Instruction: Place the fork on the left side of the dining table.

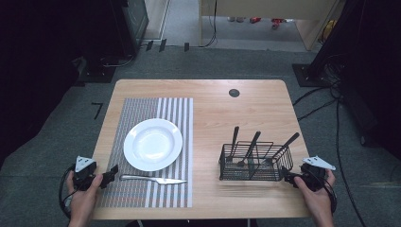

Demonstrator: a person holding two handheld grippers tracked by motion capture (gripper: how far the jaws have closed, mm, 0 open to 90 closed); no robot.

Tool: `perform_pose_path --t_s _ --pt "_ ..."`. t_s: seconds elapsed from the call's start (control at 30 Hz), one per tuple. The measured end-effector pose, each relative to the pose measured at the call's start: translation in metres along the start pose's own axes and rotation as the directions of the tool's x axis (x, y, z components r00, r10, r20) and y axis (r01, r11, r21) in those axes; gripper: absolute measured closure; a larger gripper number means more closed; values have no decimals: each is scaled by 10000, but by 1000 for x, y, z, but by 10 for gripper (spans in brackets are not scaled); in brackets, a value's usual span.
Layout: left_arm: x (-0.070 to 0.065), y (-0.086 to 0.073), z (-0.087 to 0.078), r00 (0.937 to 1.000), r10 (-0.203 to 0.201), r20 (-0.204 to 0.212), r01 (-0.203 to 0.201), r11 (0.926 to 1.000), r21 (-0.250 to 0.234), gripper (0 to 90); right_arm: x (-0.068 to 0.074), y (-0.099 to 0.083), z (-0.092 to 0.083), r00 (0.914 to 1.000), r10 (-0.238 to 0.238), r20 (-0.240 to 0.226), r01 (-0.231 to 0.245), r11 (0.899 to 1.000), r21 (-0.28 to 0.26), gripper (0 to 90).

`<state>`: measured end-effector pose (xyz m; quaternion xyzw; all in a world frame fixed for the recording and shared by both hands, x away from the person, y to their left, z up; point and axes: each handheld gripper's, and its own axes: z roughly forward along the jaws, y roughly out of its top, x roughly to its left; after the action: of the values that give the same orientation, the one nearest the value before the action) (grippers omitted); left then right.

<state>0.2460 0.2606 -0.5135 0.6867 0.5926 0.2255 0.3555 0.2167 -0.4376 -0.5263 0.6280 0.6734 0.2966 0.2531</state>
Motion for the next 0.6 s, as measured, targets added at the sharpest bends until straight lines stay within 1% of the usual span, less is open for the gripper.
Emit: perform_pose_path --t_s 0.07,0.17,0.2,0.23,0.27,0.3,0.33,0.37,0.4,0.43,0.5,0.57,0.6 --pt "1 1 -3 9999 -123 52 124 9998 -124 106 0 0 0 10000 0 0 0 10000 0 42" --pt "1 2 -6 10000 -45 28 46 9997 -225 106 0 0 0 10000 1 0 -1 10000 -1 42" --pt "-2 5 -10 10000 -49 53 51 9993 -369 106 0 0 0 10000 -1 1 1 10000 0 42" --pt "-2 5 -10 10000 -49 53 51 9993 -369 106 0 0 0 10000 -1 1 1 10000 0 42" --pt "-4 7 -13 9999 -57 90 61 9988 -480 106 0 0 0 10000 0 0 0 10000 1 41" --pt "-7 11 -17 9996 -172 234 187 9975 -675 106 0 0 0 10000 2 4 -2 10000 1 42" --pt "-7 11 -17 9996 -172 234 187 9975 -675 106 0 0 0 10000 2 4 -2 10000 1 42" --pt "-11 16 -23 9991 -223 359 254 9959 -873 106 0 0 0 10000 0 6 0 10000 2 41" --pt "-11 16 -23 9991 -223 359 254 9959 -873 106 0 0 0 10000 2 7 -2 10000 2 41" --pt "-17 21 -27 9991 -143 393 182 9945 -1031 106 0 0 0 10000 0 9 0 10000 3 41" --pt "-24 25 -29 9990 -69 432 113 9946 -1034 106 0 0 0 10000 2 12 -2 10000 4 42" --pt "-31 30 -31 9988 1 482 54 9935 -1136 106 0 0 0 10000 1 24 -1 10000 8 42" --pt "-31 30 -31 9988 1 482 54 9935 -1136 106 0 0 0 10000 1 24 -1 10000 8 42"
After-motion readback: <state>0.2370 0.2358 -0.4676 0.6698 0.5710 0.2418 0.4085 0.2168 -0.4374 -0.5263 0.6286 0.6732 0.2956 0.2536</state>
